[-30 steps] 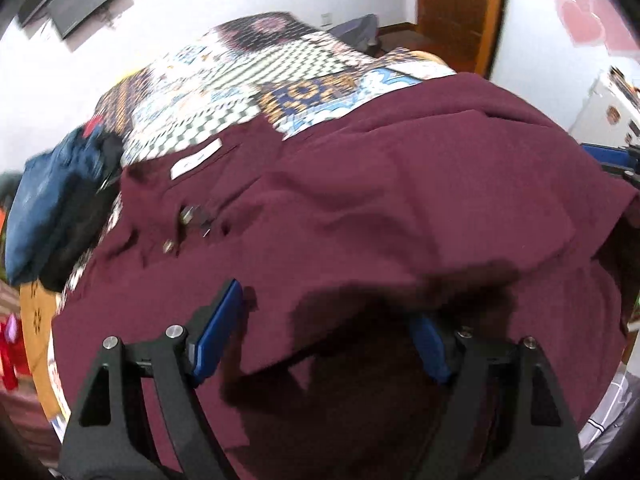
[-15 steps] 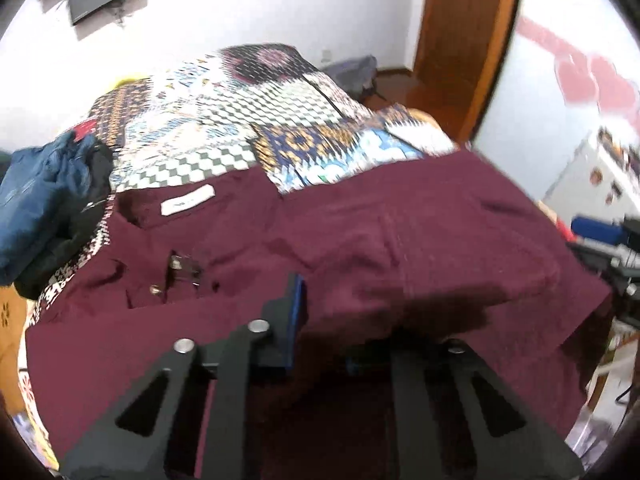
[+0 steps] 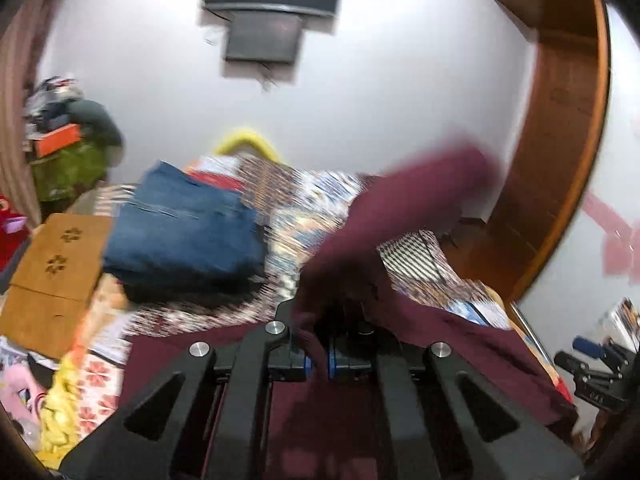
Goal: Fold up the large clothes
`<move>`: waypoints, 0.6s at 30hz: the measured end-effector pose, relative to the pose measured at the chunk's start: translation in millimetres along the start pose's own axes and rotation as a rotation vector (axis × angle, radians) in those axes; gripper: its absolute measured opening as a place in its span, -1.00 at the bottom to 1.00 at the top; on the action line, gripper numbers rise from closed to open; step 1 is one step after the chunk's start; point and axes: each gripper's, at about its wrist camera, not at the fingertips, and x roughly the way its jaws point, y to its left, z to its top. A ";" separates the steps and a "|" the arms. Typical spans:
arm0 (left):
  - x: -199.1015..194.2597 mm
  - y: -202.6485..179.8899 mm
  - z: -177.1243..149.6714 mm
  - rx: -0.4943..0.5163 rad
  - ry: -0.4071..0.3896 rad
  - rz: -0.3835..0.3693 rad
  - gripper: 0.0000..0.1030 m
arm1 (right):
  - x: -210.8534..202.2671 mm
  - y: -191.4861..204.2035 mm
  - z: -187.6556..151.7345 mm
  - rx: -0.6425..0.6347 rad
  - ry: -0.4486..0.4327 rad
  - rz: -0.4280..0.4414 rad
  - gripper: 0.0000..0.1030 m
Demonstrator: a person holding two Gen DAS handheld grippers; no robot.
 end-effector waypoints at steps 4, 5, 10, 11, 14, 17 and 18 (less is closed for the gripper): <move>-10.6 35.2 -8.5 -0.033 -0.003 0.060 -0.92 | 13.9 17.4 -5.6 -0.036 0.048 0.012 0.05; -9.0 44.1 -14.4 -0.043 0.013 0.075 -0.92 | 19.5 21.4 -8.4 -0.045 0.071 0.016 0.05; 8.0 90.6 -64.5 -0.123 0.160 0.099 -0.91 | 41.6 30.0 -24.4 -0.041 0.172 0.056 0.05; 12.6 97.0 -71.2 -0.133 0.187 0.099 -0.90 | 44.1 30.7 -27.4 -0.037 0.189 0.062 0.05; 24.5 115.8 -105.9 -0.187 0.305 0.081 -0.84 | 46.5 35.2 -37.7 -0.054 0.214 0.059 0.05; 32.9 136.4 -136.3 -0.289 0.409 0.027 -0.80 | 43.8 43.3 -44.1 -0.111 0.203 0.026 0.05; 35.2 141.9 -141.9 -0.321 0.428 0.009 -0.78 | 43.4 45.0 -44.7 -0.125 0.202 0.017 0.05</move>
